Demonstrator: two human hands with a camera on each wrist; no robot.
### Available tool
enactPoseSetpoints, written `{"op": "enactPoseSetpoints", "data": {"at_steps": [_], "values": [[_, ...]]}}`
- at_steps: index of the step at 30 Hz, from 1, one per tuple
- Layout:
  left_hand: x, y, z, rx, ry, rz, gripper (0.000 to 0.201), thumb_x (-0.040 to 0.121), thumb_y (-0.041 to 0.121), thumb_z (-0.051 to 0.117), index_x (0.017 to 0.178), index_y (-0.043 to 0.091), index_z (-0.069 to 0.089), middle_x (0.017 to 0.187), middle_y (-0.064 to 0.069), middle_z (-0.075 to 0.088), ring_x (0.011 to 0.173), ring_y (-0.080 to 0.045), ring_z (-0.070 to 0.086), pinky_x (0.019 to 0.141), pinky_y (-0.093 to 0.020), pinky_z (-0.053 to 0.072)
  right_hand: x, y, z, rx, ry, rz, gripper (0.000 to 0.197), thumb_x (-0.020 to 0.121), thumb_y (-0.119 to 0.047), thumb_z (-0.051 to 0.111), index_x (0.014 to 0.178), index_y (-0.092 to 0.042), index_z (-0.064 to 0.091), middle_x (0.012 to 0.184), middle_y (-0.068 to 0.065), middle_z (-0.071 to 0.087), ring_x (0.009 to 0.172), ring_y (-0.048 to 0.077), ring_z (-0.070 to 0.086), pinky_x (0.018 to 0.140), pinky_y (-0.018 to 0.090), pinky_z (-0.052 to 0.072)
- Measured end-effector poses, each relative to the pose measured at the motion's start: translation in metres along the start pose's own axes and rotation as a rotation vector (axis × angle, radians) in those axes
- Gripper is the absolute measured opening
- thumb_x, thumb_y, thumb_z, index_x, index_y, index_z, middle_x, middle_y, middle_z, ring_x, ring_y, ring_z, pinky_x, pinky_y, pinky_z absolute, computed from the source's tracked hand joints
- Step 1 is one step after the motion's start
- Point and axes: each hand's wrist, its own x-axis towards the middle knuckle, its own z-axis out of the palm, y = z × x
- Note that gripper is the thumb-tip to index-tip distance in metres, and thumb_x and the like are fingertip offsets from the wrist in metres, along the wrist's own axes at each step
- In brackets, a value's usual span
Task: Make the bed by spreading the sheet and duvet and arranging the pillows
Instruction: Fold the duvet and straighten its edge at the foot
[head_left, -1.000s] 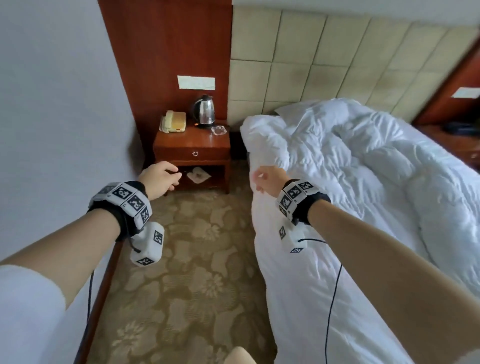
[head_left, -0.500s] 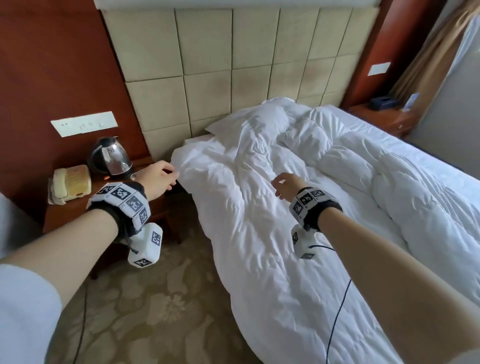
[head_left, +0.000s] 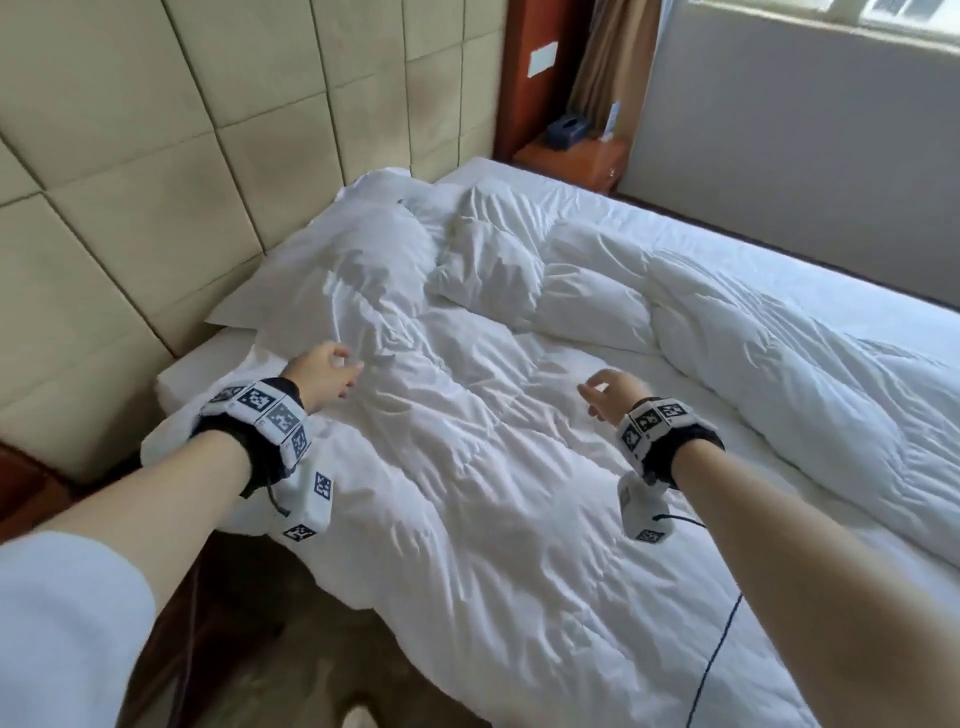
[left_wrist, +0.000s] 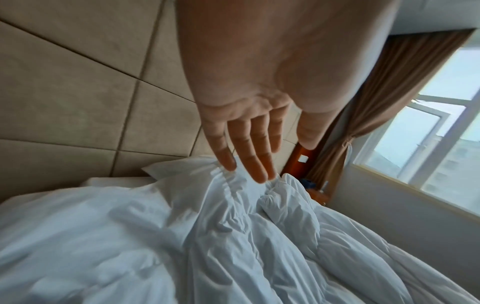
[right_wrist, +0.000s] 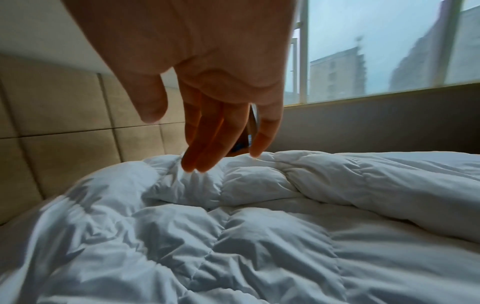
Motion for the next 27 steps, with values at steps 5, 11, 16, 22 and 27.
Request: {"op": "enactPoseSetpoints", "data": {"at_steps": [5,11,16,22,27], "values": [[0.095,0.013,-0.003,0.048,-0.142,0.025,0.034,0.092,0.023,0.055,0.121,0.006,0.051,0.094,-0.014,0.062,0.083,-0.026,0.06,0.086,-0.034,0.047,0.044,-0.021,0.014,0.09,0.024,0.116,0.034,0.093,-0.036,0.051,0.113,-0.01,0.061,0.073,0.001,0.065,0.073,0.02,0.06,0.076,0.029,0.05],[0.208,0.027,0.005,0.137,-0.171,0.007,0.043,0.088,0.032,0.058,0.125,0.013,0.046,0.116,-0.02,0.063,0.107,-0.035,0.061,0.1,-0.045,0.045,0.128,-0.037,0.025,0.236,0.043,0.196,0.032,0.095,-0.032,0.049,0.113,-0.007,0.059,0.09,0.011,0.068,0.072,0.019,0.06,0.063,0.025,0.044],[0.286,0.061,0.006,0.182,-0.131,-0.042,0.055,0.085,0.034,0.062,0.132,0.012,0.044,0.125,-0.018,0.057,0.112,-0.035,0.058,0.101,-0.042,0.044,0.21,-0.047,0.026,0.303,0.078,0.244,0.036,0.096,-0.029,0.047,0.106,0.0,0.065,0.09,0.014,0.07,0.068,0.022,0.06,0.08,0.031,0.049],[0.365,0.088,0.04,0.235,-0.206,-0.046,0.043,0.088,0.029,0.059,0.124,0.009,0.047,0.102,-0.017,0.059,0.098,-0.034,0.062,0.098,-0.045,0.046,0.277,-0.051,0.03,0.383,0.087,0.319,0.037,0.096,-0.029,0.047,0.104,0.001,0.065,0.087,0.013,0.067,0.071,0.024,0.061,0.092,0.039,0.051],[0.414,0.106,0.08,0.343,-0.254,-0.034,0.047,0.09,0.033,0.055,0.131,0.012,0.043,0.12,-0.016,0.058,0.113,-0.034,0.056,0.102,-0.041,0.041,0.316,-0.035,0.038,0.485,0.089,0.445,0.037,0.095,-0.032,0.048,0.115,-0.003,0.059,0.085,0.006,0.063,0.069,0.022,0.06,0.079,0.031,0.049]]}}
